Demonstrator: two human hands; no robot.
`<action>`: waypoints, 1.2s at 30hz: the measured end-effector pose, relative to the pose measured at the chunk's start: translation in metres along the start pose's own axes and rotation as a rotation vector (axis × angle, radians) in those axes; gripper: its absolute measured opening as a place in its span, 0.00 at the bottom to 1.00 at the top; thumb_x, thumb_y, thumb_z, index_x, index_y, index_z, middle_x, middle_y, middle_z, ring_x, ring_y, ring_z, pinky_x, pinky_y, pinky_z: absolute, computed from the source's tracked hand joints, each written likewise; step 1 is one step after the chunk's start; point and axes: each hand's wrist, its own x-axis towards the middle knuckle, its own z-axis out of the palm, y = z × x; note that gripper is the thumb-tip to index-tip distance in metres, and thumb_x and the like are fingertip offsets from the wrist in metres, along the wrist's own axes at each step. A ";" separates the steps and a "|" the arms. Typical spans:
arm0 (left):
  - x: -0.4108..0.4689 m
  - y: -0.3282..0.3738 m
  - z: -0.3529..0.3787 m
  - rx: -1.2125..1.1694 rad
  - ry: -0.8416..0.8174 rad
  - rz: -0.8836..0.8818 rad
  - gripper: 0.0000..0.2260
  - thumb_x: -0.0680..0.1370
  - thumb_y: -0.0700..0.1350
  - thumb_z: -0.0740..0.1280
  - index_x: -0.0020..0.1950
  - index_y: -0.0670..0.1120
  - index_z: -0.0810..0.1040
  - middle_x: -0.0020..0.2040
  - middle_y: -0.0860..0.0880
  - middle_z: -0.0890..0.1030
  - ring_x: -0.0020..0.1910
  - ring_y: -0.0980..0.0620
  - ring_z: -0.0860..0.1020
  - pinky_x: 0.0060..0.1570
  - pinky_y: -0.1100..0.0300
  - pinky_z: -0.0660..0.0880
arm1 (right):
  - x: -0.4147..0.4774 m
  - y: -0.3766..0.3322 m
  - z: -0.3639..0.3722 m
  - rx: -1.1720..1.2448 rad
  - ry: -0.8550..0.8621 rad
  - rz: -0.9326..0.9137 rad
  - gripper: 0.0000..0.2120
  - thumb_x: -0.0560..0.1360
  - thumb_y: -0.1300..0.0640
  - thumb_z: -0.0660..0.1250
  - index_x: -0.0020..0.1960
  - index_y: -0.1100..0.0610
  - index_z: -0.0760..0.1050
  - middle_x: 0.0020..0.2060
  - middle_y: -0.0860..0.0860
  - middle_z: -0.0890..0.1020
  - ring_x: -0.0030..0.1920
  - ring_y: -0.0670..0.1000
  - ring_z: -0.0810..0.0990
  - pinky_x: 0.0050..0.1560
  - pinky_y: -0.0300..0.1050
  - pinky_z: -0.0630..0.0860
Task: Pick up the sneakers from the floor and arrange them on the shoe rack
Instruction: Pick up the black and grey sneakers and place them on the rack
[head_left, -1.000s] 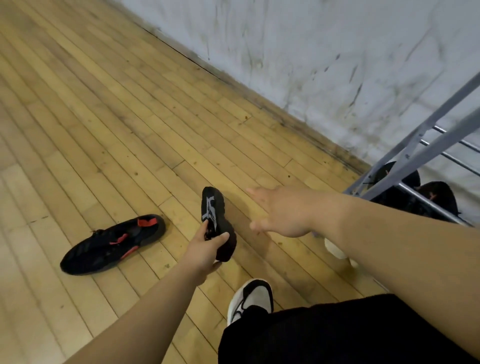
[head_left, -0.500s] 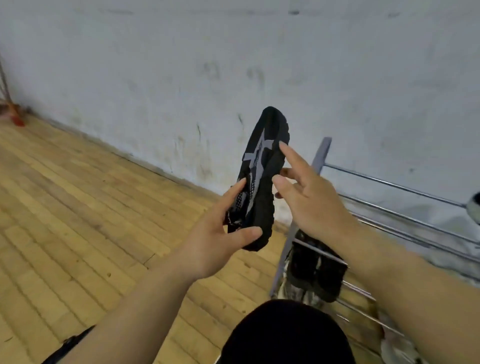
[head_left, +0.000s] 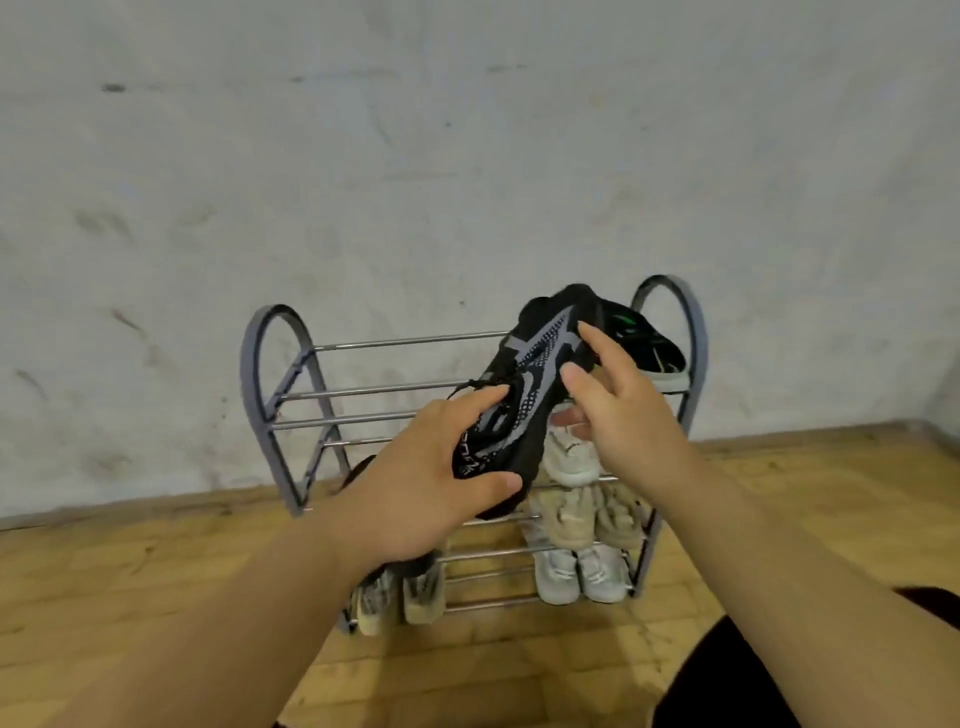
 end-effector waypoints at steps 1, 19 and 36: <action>0.006 0.005 0.012 -0.005 0.002 0.018 0.35 0.76 0.58 0.73 0.77 0.70 0.58 0.69 0.64 0.66 0.67 0.66 0.66 0.64 0.74 0.62 | 0.001 0.002 -0.010 -0.011 0.023 -0.007 0.25 0.81 0.40 0.62 0.75 0.28 0.58 0.66 0.41 0.79 0.59 0.44 0.83 0.60 0.49 0.78; 0.136 0.178 0.202 0.054 -0.431 0.284 0.40 0.70 0.60 0.76 0.79 0.61 0.64 0.71 0.60 0.74 0.65 0.58 0.76 0.67 0.57 0.73 | -0.084 0.137 -0.265 -0.078 0.315 0.327 0.23 0.83 0.39 0.56 0.78 0.36 0.59 0.65 0.46 0.79 0.50 0.45 0.86 0.58 0.51 0.80; 0.195 0.086 0.342 0.263 -0.759 0.002 0.38 0.74 0.49 0.75 0.81 0.60 0.63 0.62 0.57 0.78 0.48 0.56 0.82 0.49 0.56 0.81 | -0.206 0.450 -0.164 -0.342 0.293 0.958 0.44 0.75 0.27 0.58 0.82 0.39 0.40 0.81 0.54 0.56 0.79 0.59 0.57 0.76 0.57 0.60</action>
